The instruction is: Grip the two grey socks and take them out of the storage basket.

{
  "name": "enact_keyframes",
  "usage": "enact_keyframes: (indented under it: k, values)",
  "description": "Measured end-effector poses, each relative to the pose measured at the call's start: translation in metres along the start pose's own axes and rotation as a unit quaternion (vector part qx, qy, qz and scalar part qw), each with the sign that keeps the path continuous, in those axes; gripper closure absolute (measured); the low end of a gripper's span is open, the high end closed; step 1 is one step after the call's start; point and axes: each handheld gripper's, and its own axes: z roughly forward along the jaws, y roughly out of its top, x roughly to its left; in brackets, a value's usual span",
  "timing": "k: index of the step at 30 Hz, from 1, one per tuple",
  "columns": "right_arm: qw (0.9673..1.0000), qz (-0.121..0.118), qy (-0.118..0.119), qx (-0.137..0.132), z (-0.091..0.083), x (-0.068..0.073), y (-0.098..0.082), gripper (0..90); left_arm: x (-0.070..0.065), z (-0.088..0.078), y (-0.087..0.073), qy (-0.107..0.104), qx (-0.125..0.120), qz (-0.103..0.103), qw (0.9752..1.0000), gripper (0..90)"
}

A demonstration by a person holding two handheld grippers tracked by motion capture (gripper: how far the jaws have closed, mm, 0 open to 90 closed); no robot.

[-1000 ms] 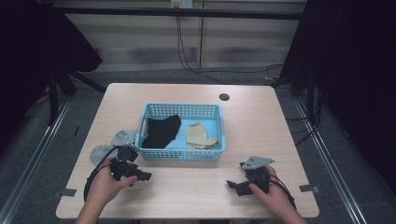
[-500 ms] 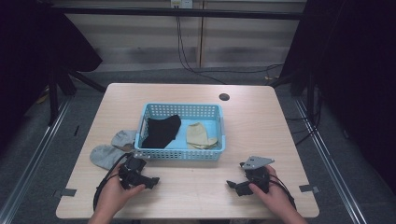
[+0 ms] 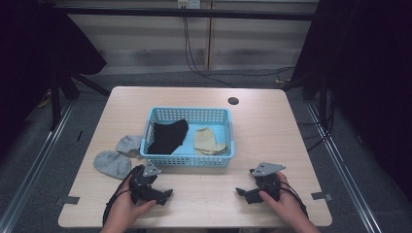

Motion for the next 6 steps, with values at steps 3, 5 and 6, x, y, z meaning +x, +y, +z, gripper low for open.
enact_keyframes:
  k: [3,5,6]
  values:
    - [1.0,0.0,0.0,0.0,0.0001,0.0,0.0,11.6,0.0012,0.0004,-0.0013,-0.002,-0.008,0.006,0.9999,0.0]
    - [1.0,0.0,0.0,0.0,0.0001,0.0,0.0,11.6,0.0014,0.0006,-0.0014,-0.004,-0.009,0.006,0.9999,0.0]
    - [1.0,0.0,0.0,0.0,0.0001,0.0,0.0,11.6,0.0014,0.0006,-0.0014,-0.004,-0.009,0.006,0.9999,0.0]
